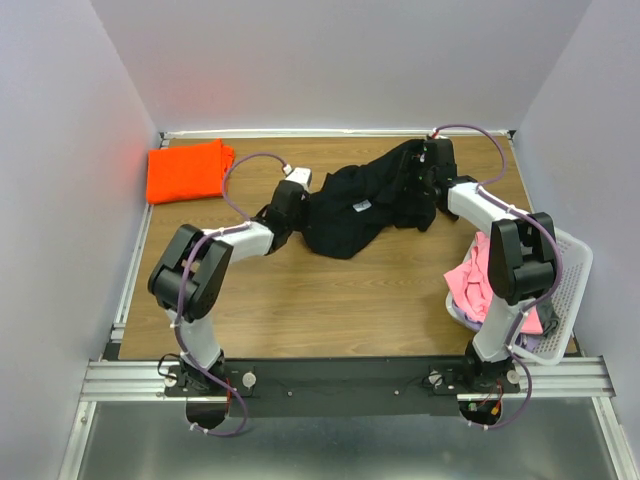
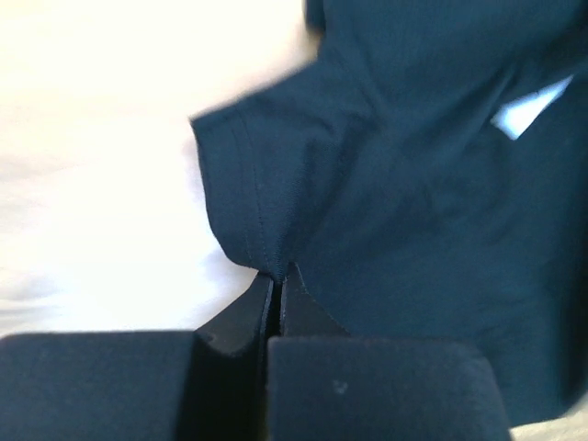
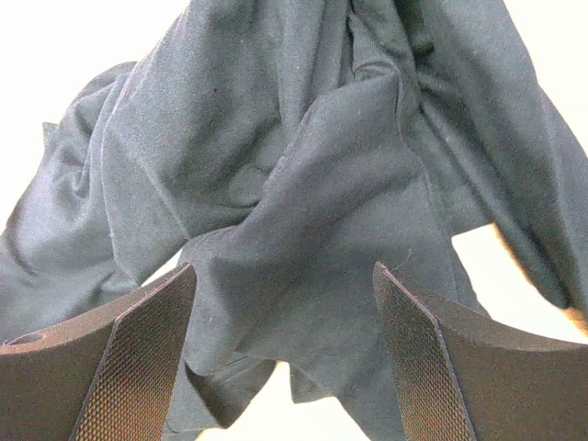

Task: Fold and stack the t-shirts
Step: Flatten the tshirt out

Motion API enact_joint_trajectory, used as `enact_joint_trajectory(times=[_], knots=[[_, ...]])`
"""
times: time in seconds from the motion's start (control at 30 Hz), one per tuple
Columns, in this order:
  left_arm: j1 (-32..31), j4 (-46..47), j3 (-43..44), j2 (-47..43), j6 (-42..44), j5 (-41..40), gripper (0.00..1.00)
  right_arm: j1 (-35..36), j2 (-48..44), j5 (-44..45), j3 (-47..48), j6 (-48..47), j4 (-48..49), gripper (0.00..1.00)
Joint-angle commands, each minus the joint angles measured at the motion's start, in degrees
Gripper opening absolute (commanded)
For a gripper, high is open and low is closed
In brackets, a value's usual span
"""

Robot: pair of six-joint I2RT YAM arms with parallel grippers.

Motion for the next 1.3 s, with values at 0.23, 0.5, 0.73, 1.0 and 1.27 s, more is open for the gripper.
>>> enact_joint_trajectory(times=[0.23,0.5,0.73,1.0,1.27], knots=[[10.05,-6.73,17.08,-3.11,12.44,-19.73,0.0,1.29,-2.92,-0.97,-0.25,-0.8,1.25,0.84],[11.38,-12.27,32.92,4.74,13.07,-23.34,0.61,1.37,-3.1,-1.32,-0.43,-0.88,1.42,0.84],[8.83,-5.95,21.34,-0.26,8.76,-11.75,0.65,1.64,-0.02,-6.85,1.42,-0.8,2.39,0.84],[8.48,5.29,7.97,1.3,0.77,13.63,0.73,3.13,1.3,-17.39,2.2,-0.27,6.61,0.84],[8.39,12.77,5.41,5.61,-3.72,24.11,0.75,4.62,7.0,-18.89,5.63,-0.36,6.7,0.84]])
